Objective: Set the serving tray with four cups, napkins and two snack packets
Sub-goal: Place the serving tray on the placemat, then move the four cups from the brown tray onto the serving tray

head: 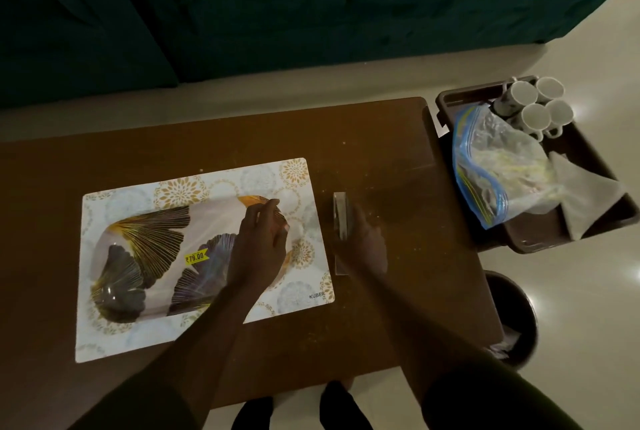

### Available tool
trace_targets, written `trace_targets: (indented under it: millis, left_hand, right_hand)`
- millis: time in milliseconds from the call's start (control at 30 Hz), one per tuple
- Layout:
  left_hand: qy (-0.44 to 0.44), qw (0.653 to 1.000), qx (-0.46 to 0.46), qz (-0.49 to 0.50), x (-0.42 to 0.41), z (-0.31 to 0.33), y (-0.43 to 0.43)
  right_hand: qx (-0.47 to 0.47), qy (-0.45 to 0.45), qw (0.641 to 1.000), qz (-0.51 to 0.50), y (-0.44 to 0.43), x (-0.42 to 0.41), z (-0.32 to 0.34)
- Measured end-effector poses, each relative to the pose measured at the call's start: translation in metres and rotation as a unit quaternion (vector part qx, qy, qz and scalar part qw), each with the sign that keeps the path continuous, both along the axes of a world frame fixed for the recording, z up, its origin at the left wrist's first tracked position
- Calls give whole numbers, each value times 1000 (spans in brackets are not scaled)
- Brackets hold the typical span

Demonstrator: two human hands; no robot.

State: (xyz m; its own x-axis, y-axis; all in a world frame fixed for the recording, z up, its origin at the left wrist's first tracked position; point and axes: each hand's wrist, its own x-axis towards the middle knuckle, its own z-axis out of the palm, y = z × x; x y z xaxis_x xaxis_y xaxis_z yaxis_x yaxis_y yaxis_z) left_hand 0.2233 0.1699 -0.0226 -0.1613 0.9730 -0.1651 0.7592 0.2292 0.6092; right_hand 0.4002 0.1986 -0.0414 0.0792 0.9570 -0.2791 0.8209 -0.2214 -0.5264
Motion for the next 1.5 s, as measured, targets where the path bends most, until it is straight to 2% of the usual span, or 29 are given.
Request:
trace_targets:
  millis: [200, 333, 533, 700, 867, 967, 1200, 1300, 1500]
  left_hand:
    - [7, 1000, -12, 24, 25, 7, 8]
    - [14, 999, -20, 48, 38, 16, 19]
    - [-10, 998, -5, 65, 61, 11, 36]
    - [-51, 997, 10, 64, 99, 7, 65]
    - [-98, 994, 35, 28, 139, 21, 103]
    - [-130, 990, 49, 15, 168, 27, 119]
    - [-187, 981, 58, 4, 234, 33, 140]
    - [-232, 970, 72, -5, 269, 39, 147]
    - [-209, 971, 96, -68, 349, 54, 159]
  right_hand:
    - [-30, 33, 998, 54, -5, -3, -6]
    - [-48, 46, 997, 33, 5, 15, 7]
    - [20, 108, 994, -6, 47, 72, 33]
    - [101, 61, 993, 1, 78, 126, 57]
    - [176, 43, 980, -78, 106, 188, 82]
    - [188, 41, 970, -147, 109, 228, 87]
    - [137, 15, 962, -237, 83, 318, 68]
    - [116, 32, 955, -272, 74, 348, 60]
    - [90, 26, 941, -325, 71, 414, 61]
